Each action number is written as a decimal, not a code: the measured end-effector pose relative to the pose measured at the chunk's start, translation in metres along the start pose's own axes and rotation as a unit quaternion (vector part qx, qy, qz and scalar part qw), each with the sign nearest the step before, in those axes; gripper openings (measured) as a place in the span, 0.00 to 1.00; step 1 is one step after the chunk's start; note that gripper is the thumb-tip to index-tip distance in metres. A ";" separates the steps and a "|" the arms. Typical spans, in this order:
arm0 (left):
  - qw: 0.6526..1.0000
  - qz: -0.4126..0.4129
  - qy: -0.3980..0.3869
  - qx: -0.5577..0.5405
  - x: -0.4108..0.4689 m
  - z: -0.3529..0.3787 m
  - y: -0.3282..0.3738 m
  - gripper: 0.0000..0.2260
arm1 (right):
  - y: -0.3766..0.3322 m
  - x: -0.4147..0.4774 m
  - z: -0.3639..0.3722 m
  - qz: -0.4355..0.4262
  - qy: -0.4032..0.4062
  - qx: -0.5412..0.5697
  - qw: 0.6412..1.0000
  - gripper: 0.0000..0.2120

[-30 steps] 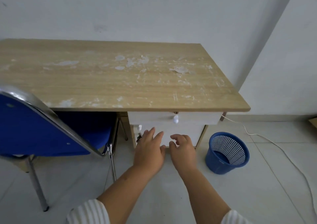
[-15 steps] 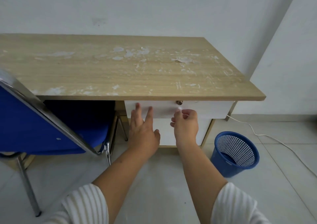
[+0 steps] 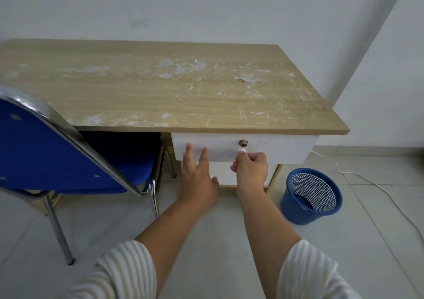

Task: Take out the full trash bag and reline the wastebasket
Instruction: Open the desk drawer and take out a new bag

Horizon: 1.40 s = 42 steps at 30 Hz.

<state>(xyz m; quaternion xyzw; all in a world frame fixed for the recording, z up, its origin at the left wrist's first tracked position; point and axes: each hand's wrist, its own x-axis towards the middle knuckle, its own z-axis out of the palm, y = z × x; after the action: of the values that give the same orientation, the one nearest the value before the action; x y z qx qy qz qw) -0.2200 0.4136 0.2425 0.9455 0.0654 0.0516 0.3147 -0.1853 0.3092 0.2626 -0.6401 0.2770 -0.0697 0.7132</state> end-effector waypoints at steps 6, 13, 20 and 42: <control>0.999 -0.013 -0.025 -0.038 -0.027 -0.016 0.005 0.34 | -0.001 -0.022 -0.014 0.027 0.002 -0.040 0.999 0.05; 0.999 -0.016 -0.027 -0.028 -0.058 -0.031 0.009 0.36 | 0.000 -0.045 -0.031 0.061 0.001 -0.071 0.996 0.05; 0.999 0.001 -0.032 -0.008 -0.077 -0.035 0.008 0.35 | 0.004 -0.054 -0.043 0.080 0.006 -0.100 0.992 0.07; 0.991 -0.015 -0.058 0.124 -0.060 -0.071 0.044 0.29 | -0.065 -0.053 -0.059 -0.169 0.008 -0.447 0.879 0.19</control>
<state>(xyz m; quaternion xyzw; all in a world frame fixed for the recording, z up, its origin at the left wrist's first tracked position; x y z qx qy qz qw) -0.2854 0.4113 0.3224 0.9775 0.0667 -0.0162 0.1994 -0.2417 0.2704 0.3389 -0.9272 0.1719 -0.0632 0.3268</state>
